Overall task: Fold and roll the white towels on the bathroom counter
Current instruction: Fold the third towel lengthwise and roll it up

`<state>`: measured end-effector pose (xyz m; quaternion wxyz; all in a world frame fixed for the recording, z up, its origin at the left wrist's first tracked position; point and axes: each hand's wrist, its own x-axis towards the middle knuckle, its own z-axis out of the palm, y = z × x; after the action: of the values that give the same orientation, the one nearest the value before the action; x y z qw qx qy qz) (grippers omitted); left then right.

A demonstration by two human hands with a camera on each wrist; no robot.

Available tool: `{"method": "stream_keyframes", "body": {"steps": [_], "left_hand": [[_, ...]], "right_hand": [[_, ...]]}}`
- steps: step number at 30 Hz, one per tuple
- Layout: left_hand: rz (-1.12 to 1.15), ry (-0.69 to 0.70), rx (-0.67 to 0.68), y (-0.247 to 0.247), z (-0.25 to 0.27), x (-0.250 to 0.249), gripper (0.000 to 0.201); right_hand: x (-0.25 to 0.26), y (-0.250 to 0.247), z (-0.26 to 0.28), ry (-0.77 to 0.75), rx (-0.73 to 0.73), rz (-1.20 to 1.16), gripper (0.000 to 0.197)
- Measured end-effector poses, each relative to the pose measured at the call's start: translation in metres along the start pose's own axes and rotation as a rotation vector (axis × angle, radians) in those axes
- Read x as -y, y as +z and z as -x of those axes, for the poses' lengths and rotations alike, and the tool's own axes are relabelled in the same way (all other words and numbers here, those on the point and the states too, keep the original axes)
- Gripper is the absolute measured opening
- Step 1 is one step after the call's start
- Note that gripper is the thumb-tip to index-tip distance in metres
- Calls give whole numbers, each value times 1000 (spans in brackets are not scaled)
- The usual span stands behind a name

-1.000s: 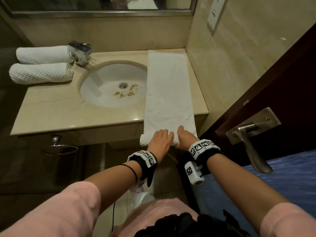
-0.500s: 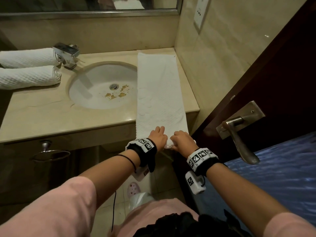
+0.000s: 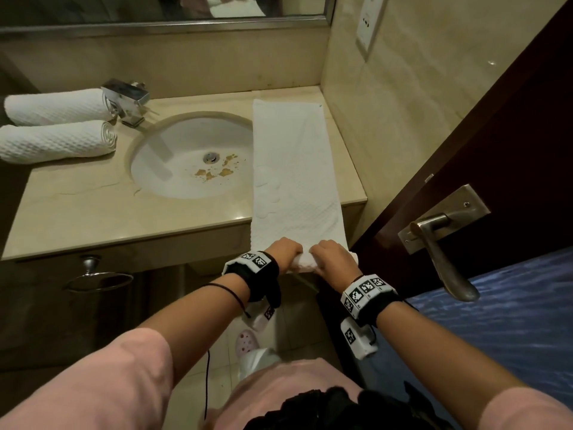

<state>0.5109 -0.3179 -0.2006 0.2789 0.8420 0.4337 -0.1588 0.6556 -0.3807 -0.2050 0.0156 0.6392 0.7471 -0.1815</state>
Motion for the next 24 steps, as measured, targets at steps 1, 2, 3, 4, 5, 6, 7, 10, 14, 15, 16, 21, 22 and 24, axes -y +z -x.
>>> {"method": "stream_keyframes", "body": {"steps": [1,2,3,4,5,6,7,10,14,15,16,21,22,24], "left_hand": [[2,-5,-5,2,-1,1,32],[-9,-17,-16,4,-1,-1,30],[-38,-32,-46,8,1,-3,28],[-105,-43,-103,13,3,-7,29],[-184,-51,-172,19,5,-11,33],[-251,-48,-222,25,10,-16,39],[-311,-41,-233,29,15,-20,41],[-375,13,-335,41,11,-17,21],[-295,31,-170,29,7,-15,26],[-265,15,-110,27,5,-12,33],[-231,34,-97,26,0,-7,41],[-120,38,10,13,-4,5,48],[-135,33,13,12,-5,6,47],[-188,24,-10,14,-3,6,48]], "right_hand": [[1,-3,-2,30,30,-32,29],[1,-6,-5,59,54,-77,27],[0,-10,-9,89,67,-132,27],[-3,-14,-13,114,72,-183,27],[-5,-19,-16,126,85,-214,27],[-7,-24,-20,125,106,-227,30],[-9,-29,-23,119,135,-227,33],[-11,-39,-29,124,227,-226,41],[-7,-31,-25,114,215,-114,45],[-5,-26,-23,103,187,-79,49],[-3,-20,-19,88,155,-52,53],[5,-2,-3,-33,-1,100,42],[6,-2,-4,-37,-12,90,36],[9,-6,-7,19,10,61,25]]}}
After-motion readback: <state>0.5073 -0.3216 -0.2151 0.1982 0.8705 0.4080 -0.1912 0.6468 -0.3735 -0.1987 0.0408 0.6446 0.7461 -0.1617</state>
